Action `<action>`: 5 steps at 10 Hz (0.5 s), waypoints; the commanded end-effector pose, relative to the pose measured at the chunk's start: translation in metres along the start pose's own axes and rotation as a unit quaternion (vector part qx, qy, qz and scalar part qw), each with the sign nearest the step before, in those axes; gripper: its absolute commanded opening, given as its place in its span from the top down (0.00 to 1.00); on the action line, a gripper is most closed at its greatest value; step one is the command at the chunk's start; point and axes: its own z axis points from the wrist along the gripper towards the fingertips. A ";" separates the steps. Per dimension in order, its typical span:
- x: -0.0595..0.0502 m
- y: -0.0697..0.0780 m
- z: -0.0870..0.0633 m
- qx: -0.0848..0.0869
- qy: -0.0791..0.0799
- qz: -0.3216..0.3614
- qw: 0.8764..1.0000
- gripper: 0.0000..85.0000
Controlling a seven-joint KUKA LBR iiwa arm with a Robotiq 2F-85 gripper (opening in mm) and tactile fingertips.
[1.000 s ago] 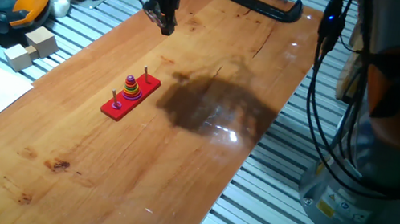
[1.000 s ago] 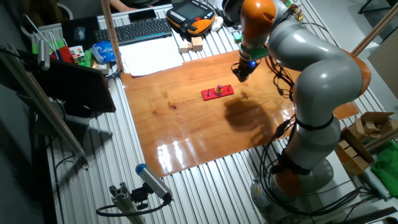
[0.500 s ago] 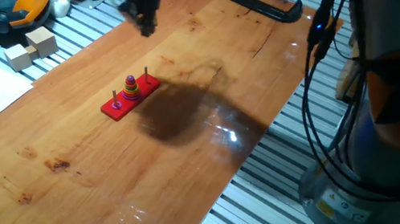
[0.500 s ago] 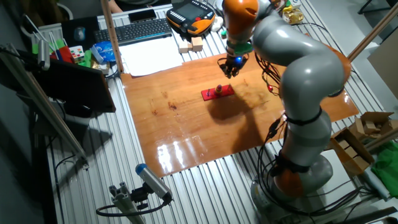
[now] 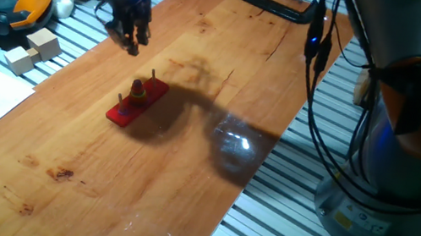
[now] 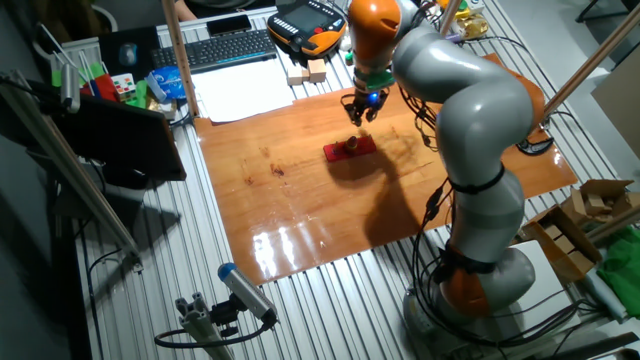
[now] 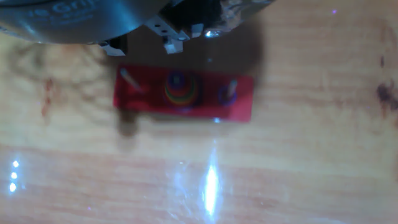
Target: Take out one Hanoi block and throw it aside
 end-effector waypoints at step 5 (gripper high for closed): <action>-0.014 0.009 0.030 -0.002 -0.002 -0.003 1.000 0.49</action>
